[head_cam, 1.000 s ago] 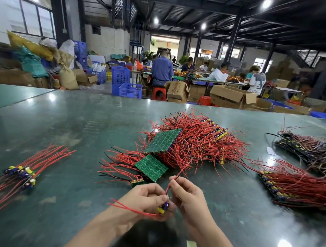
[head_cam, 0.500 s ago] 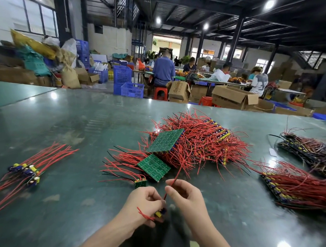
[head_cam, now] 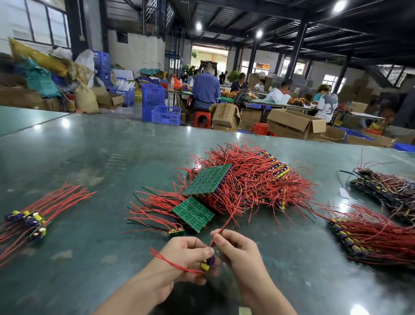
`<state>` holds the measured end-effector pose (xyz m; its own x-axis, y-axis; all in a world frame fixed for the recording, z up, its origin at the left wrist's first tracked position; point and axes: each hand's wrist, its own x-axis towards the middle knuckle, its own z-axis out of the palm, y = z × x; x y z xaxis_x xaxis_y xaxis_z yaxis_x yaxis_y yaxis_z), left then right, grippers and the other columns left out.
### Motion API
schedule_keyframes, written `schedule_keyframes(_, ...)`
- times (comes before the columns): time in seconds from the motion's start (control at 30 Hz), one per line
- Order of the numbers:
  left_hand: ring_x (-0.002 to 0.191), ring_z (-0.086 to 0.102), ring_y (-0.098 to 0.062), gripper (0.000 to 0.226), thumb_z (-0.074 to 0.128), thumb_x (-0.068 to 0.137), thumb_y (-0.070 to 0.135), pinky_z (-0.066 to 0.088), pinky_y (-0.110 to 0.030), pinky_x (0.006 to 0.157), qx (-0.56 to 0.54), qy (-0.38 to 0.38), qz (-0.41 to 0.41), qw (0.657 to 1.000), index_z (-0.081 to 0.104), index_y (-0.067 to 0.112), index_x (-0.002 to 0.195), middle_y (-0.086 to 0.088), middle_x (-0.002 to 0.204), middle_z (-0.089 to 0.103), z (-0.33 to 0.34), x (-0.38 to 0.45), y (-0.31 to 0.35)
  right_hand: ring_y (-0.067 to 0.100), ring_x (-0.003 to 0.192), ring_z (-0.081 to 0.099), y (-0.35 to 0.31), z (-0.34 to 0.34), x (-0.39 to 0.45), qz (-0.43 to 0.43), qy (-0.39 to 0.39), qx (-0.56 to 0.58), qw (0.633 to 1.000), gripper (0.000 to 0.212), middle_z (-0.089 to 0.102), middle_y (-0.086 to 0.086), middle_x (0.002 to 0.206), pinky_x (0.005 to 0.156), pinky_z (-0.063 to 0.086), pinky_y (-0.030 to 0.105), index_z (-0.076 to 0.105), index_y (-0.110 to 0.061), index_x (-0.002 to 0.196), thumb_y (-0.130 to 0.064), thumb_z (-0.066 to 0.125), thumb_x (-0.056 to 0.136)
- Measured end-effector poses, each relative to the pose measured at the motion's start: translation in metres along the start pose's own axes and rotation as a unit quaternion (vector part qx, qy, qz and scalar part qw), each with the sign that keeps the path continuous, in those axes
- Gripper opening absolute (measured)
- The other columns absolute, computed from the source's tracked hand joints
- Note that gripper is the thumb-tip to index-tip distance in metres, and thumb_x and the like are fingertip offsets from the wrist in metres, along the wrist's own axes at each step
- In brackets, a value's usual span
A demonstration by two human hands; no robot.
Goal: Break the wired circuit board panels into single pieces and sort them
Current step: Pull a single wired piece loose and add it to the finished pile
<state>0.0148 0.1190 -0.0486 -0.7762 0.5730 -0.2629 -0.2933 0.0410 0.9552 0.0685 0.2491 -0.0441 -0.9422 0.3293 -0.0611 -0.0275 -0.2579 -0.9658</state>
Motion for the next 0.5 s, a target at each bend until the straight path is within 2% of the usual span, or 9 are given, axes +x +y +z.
schedule_keyframes(0.1, 0.067, 0.072, -0.024, 0.006, 0.063, 0.087, 0.008, 0.049, -0.023, 0.046, 0.045, 0.02, -0.012, 0.999, 0.058, 0.008, 0.085, -0.012, 0.08, 0.075, 0.0, -0.001, -0.002, -0.001, 0.05, 0.051, 0.0, 0.0, 0.001, -0.057, 0.012, -0.104, 0.993, 0.013, 0.063, -0.006, 0.059, 0.05, 0.04, 0.012, 0.073, -0.011, 0.077, -0.004, 0.066, 0.084)
schedule_keyframes(0.17, 0.064, 0.072, -0.024, 0.006, 0.063, 0.086, 0.008, 0.045, -0.021, 0.04, 0.083, 0.041, -0.013, 0.996, 0.058, 0.008, 0.083, -0.011, 0.076, 0.074, 0.002, -0.001, -0.005, -0.004, 0.047, 0.048, 0.001, -0.001, 0.004, -0.074, 0.022, -0.123, 0.989, 0.01, 0.061, -0.009, 0.054, 0.048, 0.037, 0.009, 0.073, -0.012, 0.08, -0.008, 0.066, 0.085)
schedule_keyframes(0.3, 0.062, 0.072, -0.024, 0.01, 0.064, 0.085, 0.009, 0.028, -0.015, 0.031, 0.14, 0.068, 0.005, 0.988, 0.057, 0.009, 0.078, -0.009, 0.073, 0.074, 0.005, 0.001, -0.009, 0.0, 0.041, 0.035, 0.006, -0.004, 0.008, -0.05, 0.048, -0.089, 0.994, 0.011, 0.045, -0.011, 0.045, 0.041, 0.03, 0.011, 0.074, -0.009, 0.074, -0.012, 0.068, 0.084)
schedule_keyframes(0.4, 0.064, 0.072, -0.024, 0.01, 0.061, 0.087, 0.007, 0.022, -0.014, 0.032, 0.137, 0.051, 0.001, 0.989, 0.054, 0.009, 0.079, -0.008, 0.073, 0.074, 0.003, 0.003, -0.008, 0.004, 0.043, 0.035, 0.007, -0.006, 0.011, 0.007, 0.042, -0.011, 0.999, 0.012, 0.049, -0.007, 0.051, 0.043, 0.031, 0.014, 0.075, -0.009, 0.073, -0.011, 0.067, 0.082)
schedule_keyframes(0.5, 0.066, 0.073, -0.024, 0.01, 0.061, 0.088, 0.009, 0.02, -0.014, 0.032, 0.137, 0.029, -0.001, 0.99, 0.054, 0.009, 0.08, -0.008, 0.075, 0.075, 0.001, 0.005, -0.009, 0.004, 0.044, 0.035, 0.007, -0.008, 0.012, 0.018, 0.042, -0.017, 0.999, 0.011, 0.05, -0.008, 0.05, 0.044, 0.031, 0.015, 0.075, -0.01, 0.074, -0.011, 0.068, 0.081)
